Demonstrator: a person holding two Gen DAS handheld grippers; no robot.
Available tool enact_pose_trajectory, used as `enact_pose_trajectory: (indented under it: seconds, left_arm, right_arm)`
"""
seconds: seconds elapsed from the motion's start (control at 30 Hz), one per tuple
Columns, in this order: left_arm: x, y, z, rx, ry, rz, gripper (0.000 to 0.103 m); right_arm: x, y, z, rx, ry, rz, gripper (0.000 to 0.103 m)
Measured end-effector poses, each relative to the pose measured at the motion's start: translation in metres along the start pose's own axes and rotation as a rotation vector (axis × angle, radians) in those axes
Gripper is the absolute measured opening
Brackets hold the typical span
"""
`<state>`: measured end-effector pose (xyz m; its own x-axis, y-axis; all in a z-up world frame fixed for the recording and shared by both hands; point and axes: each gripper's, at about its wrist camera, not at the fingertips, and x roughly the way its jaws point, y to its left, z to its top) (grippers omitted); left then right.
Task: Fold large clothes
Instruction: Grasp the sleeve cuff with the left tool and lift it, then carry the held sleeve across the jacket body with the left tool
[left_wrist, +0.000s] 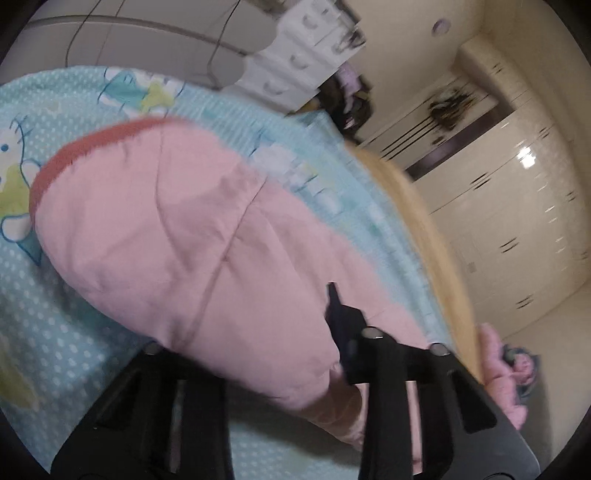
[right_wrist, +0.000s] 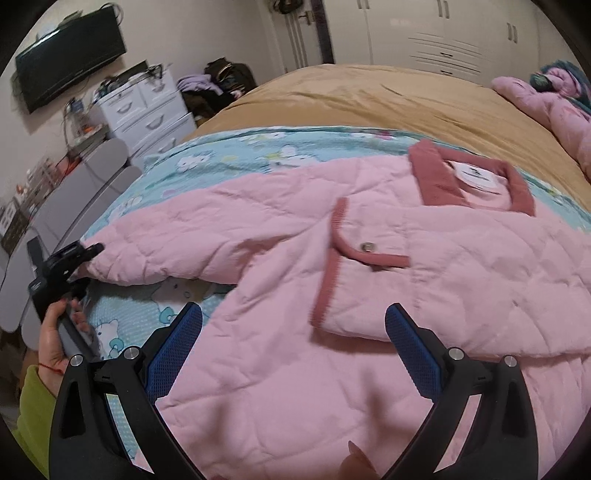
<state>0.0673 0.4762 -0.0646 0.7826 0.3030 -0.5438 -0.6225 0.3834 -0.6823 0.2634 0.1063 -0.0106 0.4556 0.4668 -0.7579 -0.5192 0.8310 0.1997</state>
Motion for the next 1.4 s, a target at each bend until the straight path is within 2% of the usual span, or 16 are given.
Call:
enact_pose_trajectory:
  seconds: [0.13, 0.43, 0.87, 1.4]
  left_arm:
    - [-0.043, -0.027, -0.003, 0.064, -0.078, -0.107, 0.018]
    - [-0.102, -0.107, -0.009, 0.220, -0.152, -0.221, 0.017]
    - [-0.145, -0.192, -0.043, 0.372, -0.152, -0.319, 0.017]
    - [-0.160, -0.271, -0.096, 0.567, -0.099, -0.421, 0.017]
  right_arm:
    - [-0.017, -0.016, -0.006, 0.016, -0.008, -0.005, 0.099]
    - [-0.073, -0.058, -0.011, 0.092, -0.090, -0.026, 0.099]
    - [-0.138, -0.111, -0.019, 0.190, -0.204, -0.048, 0.099]
    - [-0.180, -0.155, -0.042, 0.301, -0.270, -0.024, 0.099]
